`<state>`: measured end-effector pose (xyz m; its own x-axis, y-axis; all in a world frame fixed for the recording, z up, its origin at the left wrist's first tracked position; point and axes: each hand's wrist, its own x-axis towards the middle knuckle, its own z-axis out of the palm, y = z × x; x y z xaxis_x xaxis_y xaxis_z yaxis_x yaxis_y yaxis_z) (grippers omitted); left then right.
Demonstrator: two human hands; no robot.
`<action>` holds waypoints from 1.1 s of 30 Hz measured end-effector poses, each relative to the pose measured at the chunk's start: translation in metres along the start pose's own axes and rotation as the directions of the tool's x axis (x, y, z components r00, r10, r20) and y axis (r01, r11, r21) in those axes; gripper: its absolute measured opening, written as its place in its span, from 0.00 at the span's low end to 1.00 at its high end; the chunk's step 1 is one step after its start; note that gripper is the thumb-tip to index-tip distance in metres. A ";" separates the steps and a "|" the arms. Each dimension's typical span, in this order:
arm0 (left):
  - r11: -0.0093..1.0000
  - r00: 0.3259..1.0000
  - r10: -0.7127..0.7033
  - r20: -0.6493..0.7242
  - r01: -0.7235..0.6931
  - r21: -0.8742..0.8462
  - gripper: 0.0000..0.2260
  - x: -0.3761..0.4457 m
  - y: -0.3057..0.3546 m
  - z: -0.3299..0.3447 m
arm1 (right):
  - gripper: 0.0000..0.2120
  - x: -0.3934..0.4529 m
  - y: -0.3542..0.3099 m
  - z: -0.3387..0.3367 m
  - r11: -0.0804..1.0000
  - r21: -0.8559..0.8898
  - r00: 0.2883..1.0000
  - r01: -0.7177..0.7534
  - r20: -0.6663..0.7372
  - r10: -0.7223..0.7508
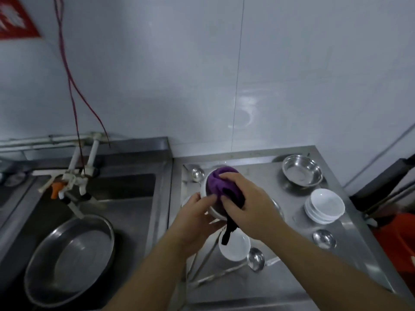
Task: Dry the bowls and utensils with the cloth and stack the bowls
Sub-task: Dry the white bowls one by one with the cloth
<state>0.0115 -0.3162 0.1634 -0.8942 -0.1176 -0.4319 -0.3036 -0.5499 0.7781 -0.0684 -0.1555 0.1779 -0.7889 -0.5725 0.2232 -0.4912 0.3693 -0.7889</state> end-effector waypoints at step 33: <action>0.819 0.836 0.414 0.360 -0.515 0.254 0.46 -0.022 0.079 0.011 | 0.09 0.050 -0.122 -0.088 0.847 0.280 0.828 -0.452 0.484 0.282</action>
<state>0.0041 -0.3483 0.2395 -0.9917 -0.0283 0.1251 0.1281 -0.1800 0.9753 -0.0806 -0.1650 0.3364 -0.6131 -0.7246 -0.3148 0.0441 0.3665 -0.9294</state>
